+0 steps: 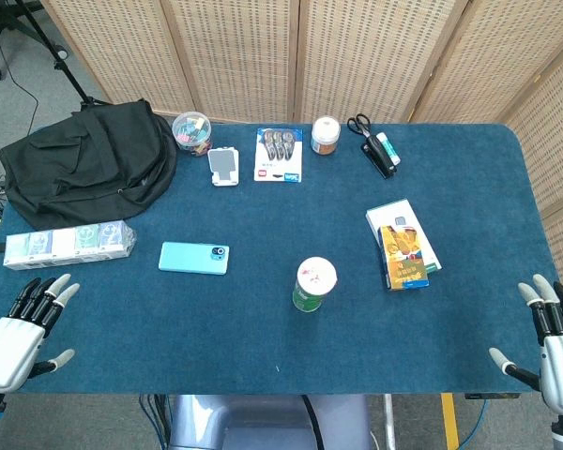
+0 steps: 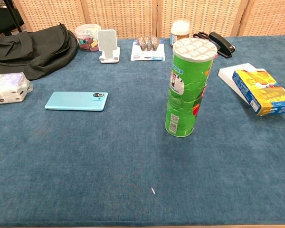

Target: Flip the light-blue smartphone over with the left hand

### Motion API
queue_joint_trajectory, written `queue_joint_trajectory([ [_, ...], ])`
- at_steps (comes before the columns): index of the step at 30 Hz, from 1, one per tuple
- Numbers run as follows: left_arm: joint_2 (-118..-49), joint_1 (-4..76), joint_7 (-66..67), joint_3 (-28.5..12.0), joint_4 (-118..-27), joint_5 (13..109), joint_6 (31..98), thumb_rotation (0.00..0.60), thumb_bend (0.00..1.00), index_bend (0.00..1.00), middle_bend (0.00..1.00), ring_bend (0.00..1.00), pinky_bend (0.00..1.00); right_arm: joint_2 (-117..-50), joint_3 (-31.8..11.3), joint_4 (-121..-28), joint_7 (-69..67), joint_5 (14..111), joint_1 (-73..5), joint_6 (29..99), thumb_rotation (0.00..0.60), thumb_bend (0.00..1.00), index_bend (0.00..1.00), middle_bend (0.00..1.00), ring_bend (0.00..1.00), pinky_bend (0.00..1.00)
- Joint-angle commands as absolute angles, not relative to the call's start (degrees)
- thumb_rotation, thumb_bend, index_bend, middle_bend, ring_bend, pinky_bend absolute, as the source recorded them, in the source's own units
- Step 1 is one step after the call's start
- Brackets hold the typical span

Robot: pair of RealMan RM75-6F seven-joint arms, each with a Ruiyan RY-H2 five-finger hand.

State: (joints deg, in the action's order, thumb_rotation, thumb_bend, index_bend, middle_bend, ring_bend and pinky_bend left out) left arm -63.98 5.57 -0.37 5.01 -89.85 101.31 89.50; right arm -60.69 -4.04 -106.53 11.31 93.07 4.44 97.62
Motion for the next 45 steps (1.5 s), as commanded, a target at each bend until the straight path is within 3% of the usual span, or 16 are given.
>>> queue_joint_trajectory([
  [1, -64.0, 5.6, -0.4, 4.9, -89.8, 101.1, 89.3, 0.6, 0.08, 0.01, 0.0, 0.0, 0.0, -60.7, -4.0, -106.5, 11.2, 93.1, 4.5, 97.6, 0.6, 0.0, 0.11, 0.0, 0.0, 0.0],
  [8, -65.1, 7.5, -1.1, 2.9, -89.3, 98.9, 86.9, 0.6, 0.09, 0.01, 0.0, 0.0, 0.0, -60.6, -4.0, -106.8, 10.9, 93.0, 4.6, 97.6, 0.6, 0.0, 0.11, 0.0, 0.0, 0.0],
  [12, -66.6, 9.8, -1.4, 0.9, -88.7, 96.6, 83.9, 0.6, 0.15, 0.01, 0.0, 0.0, 0.0, -60.6, -4.0, -106.7, 10.9, 92.7, 4.5, 97.3, 0.6, 0.0, 0.11, 0.0, 0.0, 0.0],
  [21, -74.8, 19.1, 9.1, -5.3, -85.8, 85.6, 68.2, 0.6, 0.3, 0.01, 0.0, 0.0, 0.0, -60.7, -4.5, -106.6, 10.5, 90.8, 3.7, 95.5, 0.6, 0.0, 0.11, 0.0, 0.0, 0.0],
  [26, -79.5, 22.4, 15.9, -7.4, -84.6, 79.4, 63.6, 0.6, 0.39, 0.01, 0.0, 0.0, 0.0, -60.6, -4.5, -106.6, 10.1, 89.8, 3.1, 94.1, 0.6, 0.0, 0.11, 0.0, 0.0, 0.0],
  [45, -94.3, 29.7, 18.3, -9.0, -71.4, 76.0, 59.9, 0.6, 0.38, 0.01, 0.0, 0.0, 0.0, -60.1, -4.9, -106.3, 8.0, 88.3, 2.5, 93.0, 0.6, 0.0, 0.11, 0.0, 0.0, 0.0],
])
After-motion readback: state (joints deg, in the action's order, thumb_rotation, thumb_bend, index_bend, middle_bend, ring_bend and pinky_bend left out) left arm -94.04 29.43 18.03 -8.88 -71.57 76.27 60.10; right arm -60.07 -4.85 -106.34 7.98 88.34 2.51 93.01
